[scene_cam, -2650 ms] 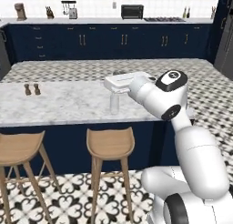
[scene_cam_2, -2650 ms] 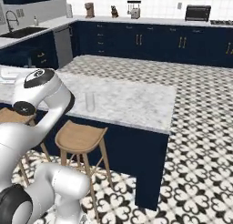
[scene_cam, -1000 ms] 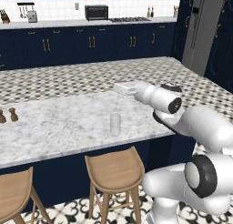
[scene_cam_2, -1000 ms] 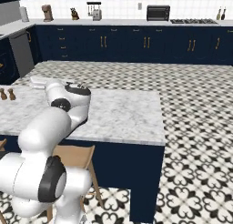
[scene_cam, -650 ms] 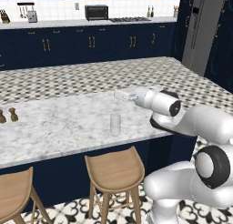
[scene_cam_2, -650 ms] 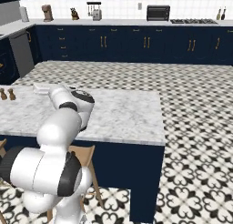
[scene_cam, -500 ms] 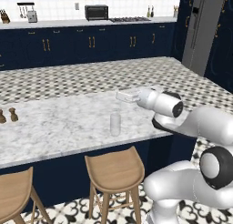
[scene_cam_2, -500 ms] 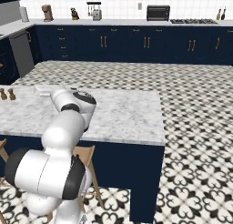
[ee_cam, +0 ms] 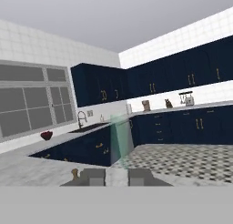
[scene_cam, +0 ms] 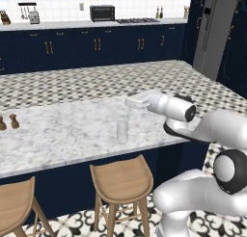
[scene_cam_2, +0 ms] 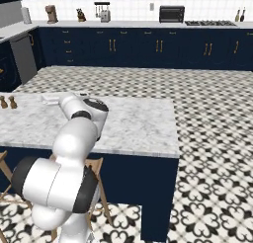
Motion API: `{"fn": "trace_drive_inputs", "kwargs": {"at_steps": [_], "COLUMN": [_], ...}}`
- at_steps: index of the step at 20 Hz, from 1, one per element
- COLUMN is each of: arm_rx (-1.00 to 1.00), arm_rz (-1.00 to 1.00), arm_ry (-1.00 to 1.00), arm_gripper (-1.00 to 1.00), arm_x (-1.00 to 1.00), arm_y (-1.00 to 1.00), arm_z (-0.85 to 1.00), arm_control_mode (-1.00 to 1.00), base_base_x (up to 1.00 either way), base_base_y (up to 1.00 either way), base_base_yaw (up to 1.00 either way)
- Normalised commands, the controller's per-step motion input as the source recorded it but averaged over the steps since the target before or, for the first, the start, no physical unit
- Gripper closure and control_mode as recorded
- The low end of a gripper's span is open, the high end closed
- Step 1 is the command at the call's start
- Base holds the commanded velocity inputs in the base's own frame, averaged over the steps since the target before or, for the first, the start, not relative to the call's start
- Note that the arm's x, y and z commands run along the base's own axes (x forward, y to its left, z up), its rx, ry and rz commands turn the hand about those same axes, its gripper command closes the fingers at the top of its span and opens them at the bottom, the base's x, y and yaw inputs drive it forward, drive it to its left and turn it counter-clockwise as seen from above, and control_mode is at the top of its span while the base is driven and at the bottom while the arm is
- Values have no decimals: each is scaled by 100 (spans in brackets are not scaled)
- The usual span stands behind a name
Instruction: Take a straw from the drawer in front and place it inside the glass cup on the dining counter.
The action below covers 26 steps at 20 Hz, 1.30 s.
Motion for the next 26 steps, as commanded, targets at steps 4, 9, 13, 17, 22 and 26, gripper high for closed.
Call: {"fn": "trace_drive_inputs", "kwargs": {"at_steps": [4,9,13,17,22,26], "arm_rx": [0,-1,0,0,0,0], "arm_rz": [28,28,26,24,23,22], "arm_ry": [-3,-9,-16,-12,-7,-8], "arm_gripper": [100,100,100,100,100,100], "arm_x": [44,32,44,50,42,38], "arm_y": [-41,-31,-19,-14,-14,-18], "arm_z": [-30,-44,-26,-33,-42,-29], "arm_control_mode": [-100,-100,-100,-100,-100,-100], "base_base_x": [0,0,0,0,0,0], "base_base_y": [0,0,0,0,0,0], "base_base_yaw": [0,0,0,0,0,0]}}
